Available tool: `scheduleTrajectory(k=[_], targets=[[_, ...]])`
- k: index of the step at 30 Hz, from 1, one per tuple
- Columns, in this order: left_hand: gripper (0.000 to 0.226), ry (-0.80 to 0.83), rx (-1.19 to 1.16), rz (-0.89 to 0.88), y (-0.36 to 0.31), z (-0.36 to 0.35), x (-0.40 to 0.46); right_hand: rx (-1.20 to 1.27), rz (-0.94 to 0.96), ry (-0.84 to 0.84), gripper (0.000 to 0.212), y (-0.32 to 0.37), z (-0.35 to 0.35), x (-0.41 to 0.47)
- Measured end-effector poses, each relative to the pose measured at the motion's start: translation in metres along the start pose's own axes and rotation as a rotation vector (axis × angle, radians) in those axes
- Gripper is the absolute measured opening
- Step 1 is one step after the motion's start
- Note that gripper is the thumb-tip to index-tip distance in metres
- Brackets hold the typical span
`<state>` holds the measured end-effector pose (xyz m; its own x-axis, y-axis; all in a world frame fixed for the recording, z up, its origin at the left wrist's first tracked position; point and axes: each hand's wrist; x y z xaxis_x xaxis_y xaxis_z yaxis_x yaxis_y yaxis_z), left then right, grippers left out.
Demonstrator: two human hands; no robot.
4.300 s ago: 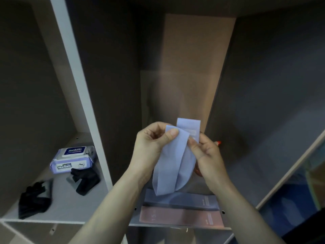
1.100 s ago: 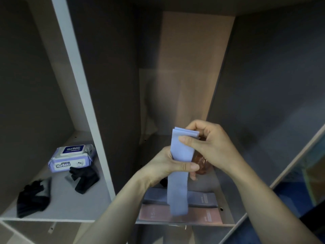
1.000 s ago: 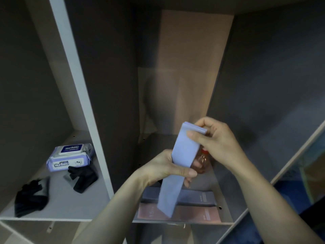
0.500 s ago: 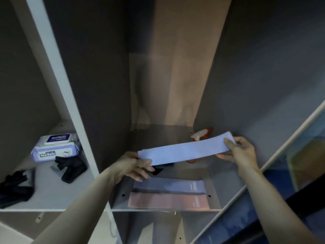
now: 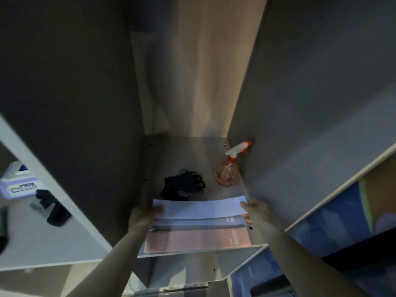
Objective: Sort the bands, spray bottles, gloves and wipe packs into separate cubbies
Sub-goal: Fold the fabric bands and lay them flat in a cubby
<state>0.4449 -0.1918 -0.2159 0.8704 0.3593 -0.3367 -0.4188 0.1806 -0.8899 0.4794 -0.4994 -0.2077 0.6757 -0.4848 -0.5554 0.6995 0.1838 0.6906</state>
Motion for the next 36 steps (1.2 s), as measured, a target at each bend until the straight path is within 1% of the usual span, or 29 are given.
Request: scheduleTrajectory(k=[3,4,6,9,11,13,15,19,21,24,30,33,36], targets=[[0.036,0.035,0.174,-0.013,0.020,-0.003,0.014,-0.224,0.060,-0.083,0.031,-0.009,-0.008,0.004],[0.038,0.051,0.206,-0.015,0.026,-0.004,0.018,-0.282,0.070,-0.094,0.030,-0.012,-0.011,0.005],[0.045,0.053,0.230,-0.016,0.044,-0.005,0.032,-0.353,0.076,-0.109,0.016,-0.015,-0.015,0.007],[0.052,0.069,0.294,-0.020,0.071,-0.009,0.057,-0.404,0.070,-0.141,0.027,-0.018,-0.021,0.012],[0.055,0.077,0.360,-0.024,0.061,-0.009,0.052,-0.415,0.078,-0.162,0.027,-0.019,-0.023,0.013],[0.049,0.079,0.423,-0.027,0.030,-0.007,0.027,-0.432,0.087,-0.189,0.028,-0.023,-0.025,0.014],[0.041,0.051,0.494,-0.044,0.019,-0.009,0.018,-0.459,0.122,-0.230,0.029,-0.026,-0.026,0.013],[0.052,-0.058,0.578,-0.046,0.018,-0.015,0.013,-0.595,0.206,-0.324,0.038,-0.031,-0.027,0.012],[0.047,-0.058,0.615,-0.047,0.019,-0.015,0.014,-0.638,0.237,-0.330,0.034,-0.033,-0.028,0.014],[0.040,-0.021,0.606,-0.046,0.017,-0.011,0.015,-0.563,0.244,-0.290,0.025,-0.037,-0.028,0.017],[0.033,0.008,0.537,-0.041,0.020,-0.005,0.013,-0.472,0.299,-0.245,0.022,-0.045,-0.025,0.025],[0.033,0.002,0.540,-0.059,0.022,-0.003,0.010,-0.475,0.326,-0.256,0.022,-0.049,-0.026,0.029],[0.033,0.003,0.549,-0.072,0.020,-0.002,0.007,-0.506,0.313,-0.237,0.019,-0.050,-0.026,0.035]])
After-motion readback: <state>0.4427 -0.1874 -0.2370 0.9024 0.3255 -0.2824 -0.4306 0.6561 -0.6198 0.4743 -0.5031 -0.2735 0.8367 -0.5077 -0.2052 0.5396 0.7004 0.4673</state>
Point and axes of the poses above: each hand's wrist, its own x-axis towards the middle knuckle, its own z-axis out of the back of the hand, y = z × x, and after that the axes turned 14 degrees about -z, right-handed
